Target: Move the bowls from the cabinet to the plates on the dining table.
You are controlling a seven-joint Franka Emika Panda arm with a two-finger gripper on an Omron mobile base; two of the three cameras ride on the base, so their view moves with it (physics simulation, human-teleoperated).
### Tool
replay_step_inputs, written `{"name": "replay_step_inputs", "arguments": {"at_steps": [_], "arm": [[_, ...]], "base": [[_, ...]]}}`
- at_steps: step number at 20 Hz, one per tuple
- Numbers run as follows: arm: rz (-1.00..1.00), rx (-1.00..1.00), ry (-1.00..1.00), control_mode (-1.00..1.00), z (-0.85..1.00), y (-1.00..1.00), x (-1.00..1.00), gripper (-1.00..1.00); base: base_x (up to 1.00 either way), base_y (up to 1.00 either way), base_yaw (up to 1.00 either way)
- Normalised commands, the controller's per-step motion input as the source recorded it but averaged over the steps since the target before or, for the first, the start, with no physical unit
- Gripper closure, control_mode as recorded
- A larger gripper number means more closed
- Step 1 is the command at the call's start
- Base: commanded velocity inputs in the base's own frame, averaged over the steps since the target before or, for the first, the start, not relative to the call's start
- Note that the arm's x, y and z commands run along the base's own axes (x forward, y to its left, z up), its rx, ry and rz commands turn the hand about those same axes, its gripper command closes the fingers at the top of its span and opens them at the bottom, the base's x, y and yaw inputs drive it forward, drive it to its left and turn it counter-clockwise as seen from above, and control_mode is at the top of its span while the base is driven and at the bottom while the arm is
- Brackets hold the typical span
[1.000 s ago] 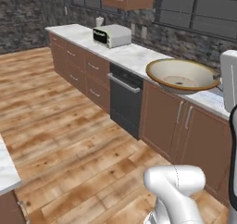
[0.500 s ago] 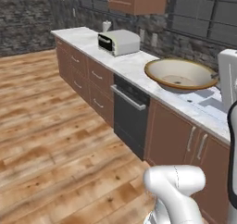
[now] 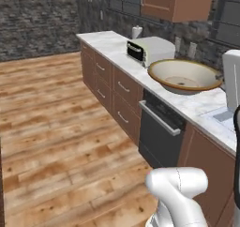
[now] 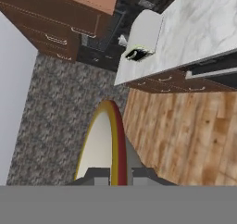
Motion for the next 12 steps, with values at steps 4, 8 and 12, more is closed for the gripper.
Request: {"name": "replay_step_inputs", "arguments": {"at_steps": [4, 8, 12], "arm": [[0.00, 0.00, 0.00, 1.00, 0.00, 0.00, 0.00, 1.00], [0.00, 0.00, 0.00, 1.00, 0.00, 0.00, 0.00, 1.00], [0.00, 0.00, 0.00, 1.00, 0.00, 0.00, 0.00, 1.00]], "base": [[1.00, 0.22, 0.17], [1.00, 0.00, 0.14], [1.00, 0.00, 0.14]]}}
